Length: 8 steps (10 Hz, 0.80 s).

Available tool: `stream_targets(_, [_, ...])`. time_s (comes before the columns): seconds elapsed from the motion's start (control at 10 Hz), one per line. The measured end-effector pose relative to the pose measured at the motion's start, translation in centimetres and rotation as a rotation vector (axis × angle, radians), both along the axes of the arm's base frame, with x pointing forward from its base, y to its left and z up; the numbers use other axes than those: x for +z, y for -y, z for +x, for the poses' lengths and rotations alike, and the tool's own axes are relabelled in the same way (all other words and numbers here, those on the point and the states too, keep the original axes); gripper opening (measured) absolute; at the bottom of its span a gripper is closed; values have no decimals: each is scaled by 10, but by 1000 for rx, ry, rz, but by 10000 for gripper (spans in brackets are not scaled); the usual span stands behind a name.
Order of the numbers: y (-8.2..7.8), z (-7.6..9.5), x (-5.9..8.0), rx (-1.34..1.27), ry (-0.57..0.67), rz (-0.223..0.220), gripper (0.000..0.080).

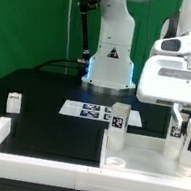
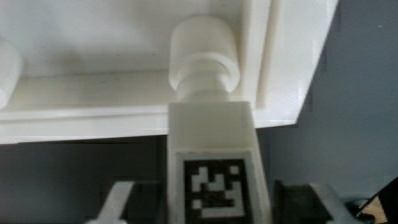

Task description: Assemble square table

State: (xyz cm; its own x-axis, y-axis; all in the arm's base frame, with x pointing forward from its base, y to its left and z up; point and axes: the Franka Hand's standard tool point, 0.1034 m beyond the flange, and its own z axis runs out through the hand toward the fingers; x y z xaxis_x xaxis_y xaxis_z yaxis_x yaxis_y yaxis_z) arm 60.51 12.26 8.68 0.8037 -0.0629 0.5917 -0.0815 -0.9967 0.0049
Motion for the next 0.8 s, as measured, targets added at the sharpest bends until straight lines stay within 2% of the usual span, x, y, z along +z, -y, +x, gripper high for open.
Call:
stream_targets(0.3, [1, 0, -10, 3, -6, -12, 285])
stream_targets(0.7, [4, 0, -11, 4, -6, -16, 285])
stream_targets(0.8, [4, 0, -11, 5, -6, -17, 454])
